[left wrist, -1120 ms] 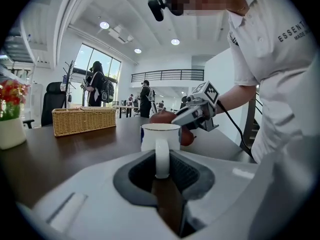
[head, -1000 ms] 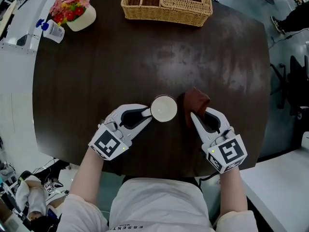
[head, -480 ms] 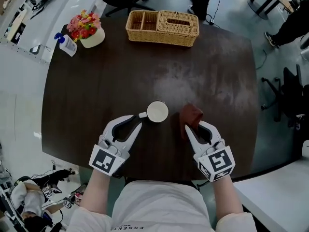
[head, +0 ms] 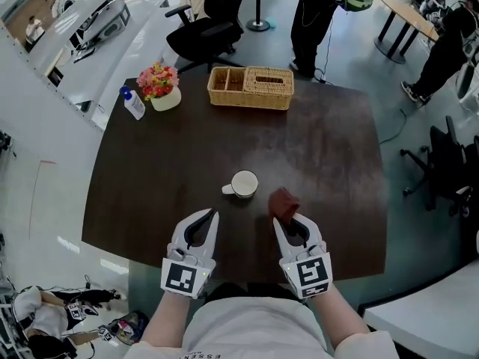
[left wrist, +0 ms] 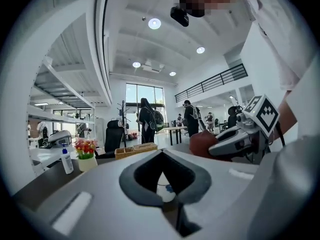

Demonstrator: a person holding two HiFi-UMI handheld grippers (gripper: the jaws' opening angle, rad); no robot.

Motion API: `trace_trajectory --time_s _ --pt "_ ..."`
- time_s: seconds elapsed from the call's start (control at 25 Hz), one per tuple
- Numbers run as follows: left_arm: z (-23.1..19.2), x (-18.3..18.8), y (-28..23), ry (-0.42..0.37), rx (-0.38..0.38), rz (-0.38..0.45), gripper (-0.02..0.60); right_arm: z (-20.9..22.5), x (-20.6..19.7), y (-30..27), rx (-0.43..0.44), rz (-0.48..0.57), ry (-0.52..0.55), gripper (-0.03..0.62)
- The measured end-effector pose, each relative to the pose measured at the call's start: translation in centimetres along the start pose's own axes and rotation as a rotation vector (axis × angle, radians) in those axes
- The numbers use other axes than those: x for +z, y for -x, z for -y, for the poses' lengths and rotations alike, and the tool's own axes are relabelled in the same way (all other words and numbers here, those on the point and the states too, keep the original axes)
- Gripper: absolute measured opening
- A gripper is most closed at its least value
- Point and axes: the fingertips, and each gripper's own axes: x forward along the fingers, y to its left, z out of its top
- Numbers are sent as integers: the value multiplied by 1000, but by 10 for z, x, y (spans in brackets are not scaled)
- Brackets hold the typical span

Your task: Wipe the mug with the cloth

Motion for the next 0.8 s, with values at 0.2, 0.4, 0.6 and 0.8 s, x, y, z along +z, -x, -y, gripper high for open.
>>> trace_trajectory --time_s 0.2,0.4,0.6,0.8 --pt "23 17 59 -24 15 19 0 -37 3 52 -74 38 -7 83" --pt "38 39 136 -75 43 52 0 -93 1 106 -129 69 19 83" --pt "59 37 204 -52 19 60 0 -149 -13 153 -166 62 9 83" --pt "83 35 257 -21 23 61 0 -185 -9 200 -192 78 19 83"
